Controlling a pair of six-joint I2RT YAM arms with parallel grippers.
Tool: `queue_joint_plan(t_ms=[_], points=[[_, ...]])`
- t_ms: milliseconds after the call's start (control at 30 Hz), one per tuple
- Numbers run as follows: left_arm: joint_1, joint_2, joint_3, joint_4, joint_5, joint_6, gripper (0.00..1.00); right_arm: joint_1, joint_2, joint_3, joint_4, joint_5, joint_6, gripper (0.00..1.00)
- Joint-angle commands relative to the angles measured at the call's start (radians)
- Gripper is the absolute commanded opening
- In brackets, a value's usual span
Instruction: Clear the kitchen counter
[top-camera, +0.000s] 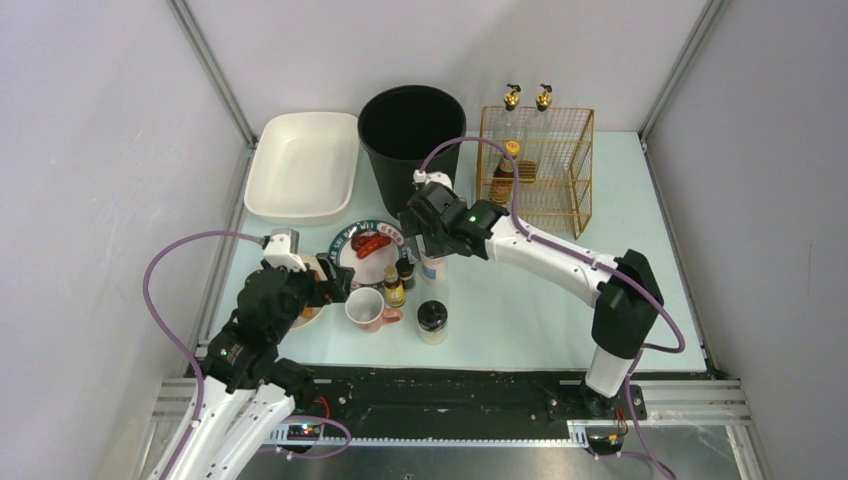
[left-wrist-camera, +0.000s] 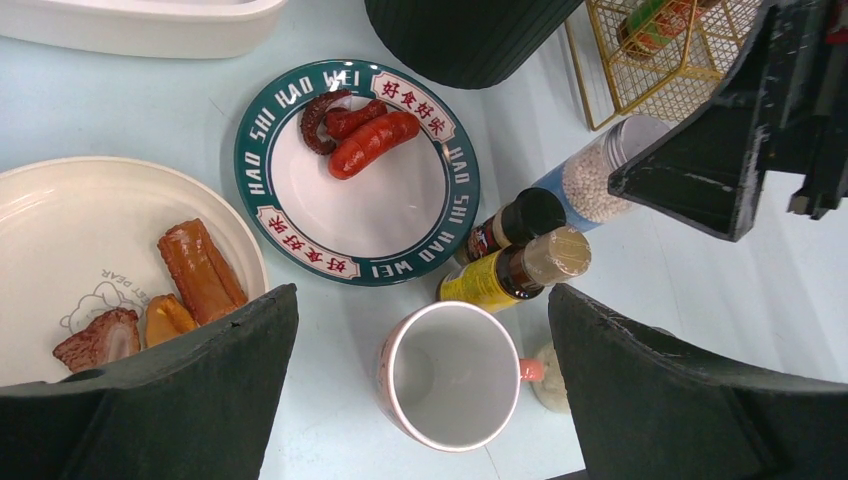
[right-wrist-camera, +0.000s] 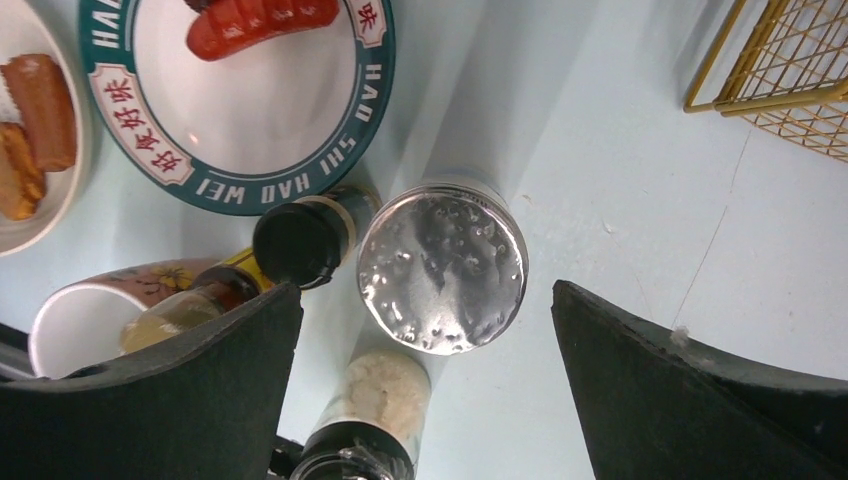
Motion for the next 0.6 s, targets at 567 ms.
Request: queue_joint_plan(t_ms=[567], points=[[-0.008,-0.009,0.022,0.014,0.001,-0.011,0.98,0.012,0.063,-0.017,-0.021,0.059,0.024,0.79]])
